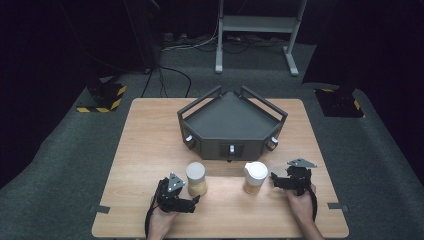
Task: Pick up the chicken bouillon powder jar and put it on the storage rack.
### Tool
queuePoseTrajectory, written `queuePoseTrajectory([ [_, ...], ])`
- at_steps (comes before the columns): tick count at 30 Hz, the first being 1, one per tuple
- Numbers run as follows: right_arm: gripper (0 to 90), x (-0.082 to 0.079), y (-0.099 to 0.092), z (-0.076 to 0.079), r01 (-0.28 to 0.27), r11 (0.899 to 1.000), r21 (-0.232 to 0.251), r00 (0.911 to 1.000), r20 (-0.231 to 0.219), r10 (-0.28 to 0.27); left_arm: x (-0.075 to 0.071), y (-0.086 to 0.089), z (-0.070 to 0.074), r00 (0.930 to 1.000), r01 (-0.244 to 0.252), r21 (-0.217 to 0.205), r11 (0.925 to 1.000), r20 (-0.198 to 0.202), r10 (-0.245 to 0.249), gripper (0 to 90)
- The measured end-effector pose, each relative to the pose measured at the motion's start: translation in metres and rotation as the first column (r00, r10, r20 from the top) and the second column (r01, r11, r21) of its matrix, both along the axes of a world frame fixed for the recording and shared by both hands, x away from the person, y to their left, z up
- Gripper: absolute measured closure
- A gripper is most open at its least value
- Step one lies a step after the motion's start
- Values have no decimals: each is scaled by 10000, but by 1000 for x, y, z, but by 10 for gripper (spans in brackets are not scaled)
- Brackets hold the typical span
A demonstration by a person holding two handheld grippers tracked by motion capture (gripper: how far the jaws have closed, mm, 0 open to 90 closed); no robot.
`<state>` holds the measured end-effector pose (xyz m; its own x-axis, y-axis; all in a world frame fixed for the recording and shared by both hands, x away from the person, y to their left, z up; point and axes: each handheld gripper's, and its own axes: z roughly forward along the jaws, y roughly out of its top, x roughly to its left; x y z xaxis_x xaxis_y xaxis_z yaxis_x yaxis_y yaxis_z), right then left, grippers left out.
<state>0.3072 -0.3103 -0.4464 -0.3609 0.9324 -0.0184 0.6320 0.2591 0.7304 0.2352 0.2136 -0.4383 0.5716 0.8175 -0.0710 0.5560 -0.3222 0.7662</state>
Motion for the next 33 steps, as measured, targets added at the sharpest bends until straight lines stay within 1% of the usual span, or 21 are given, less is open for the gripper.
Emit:
queuePoseTrajectory([
  [4, 62, 0, 0, 0, 0, 10000, 1, 10000, 0, 0, 1, -2, -2, 10000, 8, -186, 9998, 71, -7, 19],
  [9, 62, 0, 0, 0, -1, 10000, 0, 10000, 1, 1, 2, -4, -4, 9998, -75, -530, 9986, 204, 86, 24],
  [17, 62, 0, 0, 0, 0, 10000, 1, 10000, 1, 0, 0, -11, -6, 9969, -294, -976, 9948, 697, 363, 35],
  [24, 62, 0, 0, 0, -6, 10000, -6, 10000, 10, 6, -1, -18, -7, 9930, -436, -1046, 9936, 1046, 546, 52],
  [33, 62, 0, 0, 0, 1, 10000, 2, 10000, -1, -1, 0, -25, -9, 9892, -516, -1180, 9917, 1304, 669, 129],
])
